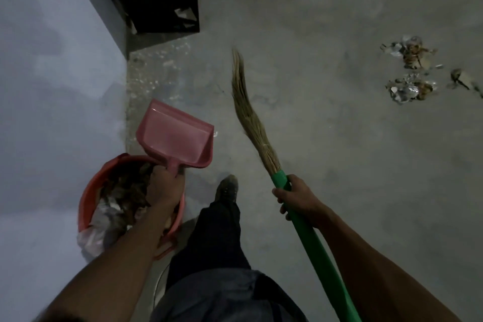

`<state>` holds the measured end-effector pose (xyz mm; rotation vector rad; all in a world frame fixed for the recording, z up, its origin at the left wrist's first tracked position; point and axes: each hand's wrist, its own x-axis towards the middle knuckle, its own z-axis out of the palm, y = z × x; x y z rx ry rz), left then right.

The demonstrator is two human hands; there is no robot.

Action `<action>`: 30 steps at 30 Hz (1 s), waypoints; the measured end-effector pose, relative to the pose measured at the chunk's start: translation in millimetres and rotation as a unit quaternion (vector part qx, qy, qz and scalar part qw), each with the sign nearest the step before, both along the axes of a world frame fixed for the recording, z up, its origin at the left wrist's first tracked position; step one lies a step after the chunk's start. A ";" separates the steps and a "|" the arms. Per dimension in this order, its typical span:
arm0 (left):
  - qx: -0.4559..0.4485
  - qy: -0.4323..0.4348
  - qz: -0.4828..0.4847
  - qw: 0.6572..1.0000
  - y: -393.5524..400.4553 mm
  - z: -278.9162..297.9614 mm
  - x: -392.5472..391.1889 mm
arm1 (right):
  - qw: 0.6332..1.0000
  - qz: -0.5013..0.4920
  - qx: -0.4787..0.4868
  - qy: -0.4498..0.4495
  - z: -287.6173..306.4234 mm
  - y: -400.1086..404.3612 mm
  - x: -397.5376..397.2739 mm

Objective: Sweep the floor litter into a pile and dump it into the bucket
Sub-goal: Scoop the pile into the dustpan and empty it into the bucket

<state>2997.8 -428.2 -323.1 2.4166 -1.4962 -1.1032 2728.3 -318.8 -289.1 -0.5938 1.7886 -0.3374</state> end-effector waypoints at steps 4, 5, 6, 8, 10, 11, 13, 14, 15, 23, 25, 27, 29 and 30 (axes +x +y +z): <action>0.056 -0.017 -0.010 0.998 -80.7 -15.3 -17.4 | 0.999 0.025 0.037 0.013 -14.0 -72.8 -14.0; 0.062 -0.022 -0.010 0.998 -97.2 -16.9 -21.7 | 0.998 0.033 0.047 0.017 -17.7 -88.3 -16.6; 0.065 -0.032 -0.011 0.997 -111.9 -19.8 -25.3 | 0.997 0.043 0.056 0.019 -21.7 -102.7 -18.2; 0.067 -0.054 -0.024 0.996 -135.2 -27.8 -30.7 | 0.995 0.069 0.071 0.020 -34.4 -127.8 -19.7; 0.078 -0.083 -0.054 0.992 -154.7 -43.0 -36.2 | 0.991 0.103 0.083 0.026 -52.7 -150.3 -19.1; 0.086 -0.095 -0.060 0.990 -162.1 -51.7 -37.9 | 0.987 0.129 0.086 0.036 -63.6 -159.9 -16.5; 0.104 -0.117 -0.052 0.986 -175.2 -72.6 -40.6 | 0.976 0.187 0.088 0.062 -92.2 -177.5 -10.9; 0.111 -0.126 -0.048 0.985 -179.3 -84.5 -41.4 | 0.971 0.211 0.091 0.069 -108.5 -183.4 -7.3; 0.114 -0.139 -0.045 0.983 -183.5 -98.0 -42.2 | 0.966 0.231 0.090 0.069 -127.2 -189.5 -3.1; 0.127 -0.177 -0.072 0.973 -187.8 -204.8 -43.1 | 0.964 0.229 0.138 -0.009 -276.7 -190.4 25.2; 0.136 -0.162 -0.078 0.974 -186.3 -228.3 -47.2 | 0.976 0.125 0.174 -0.038 -307.1 -182.0 14.7; 0.149 -0.127 -0.069 0.978 -187.5 -248.2 -58.2 | 0.978 -0.018 0.200 -0.054 -324.4 -177.4 -7.5; 0.161 -0.082 -0.058 0.982 -190.0 -263.5 -74.4 | 0.969 -0.134 0.202 -0.042 -335.0 -175.0 -38.8; 0.167 -0.057 -0.046 0.983 -191.6 -270.1 -83.4 | 0.965 -0.167 0.199 -0.024 -338.1 -174.4 -57.8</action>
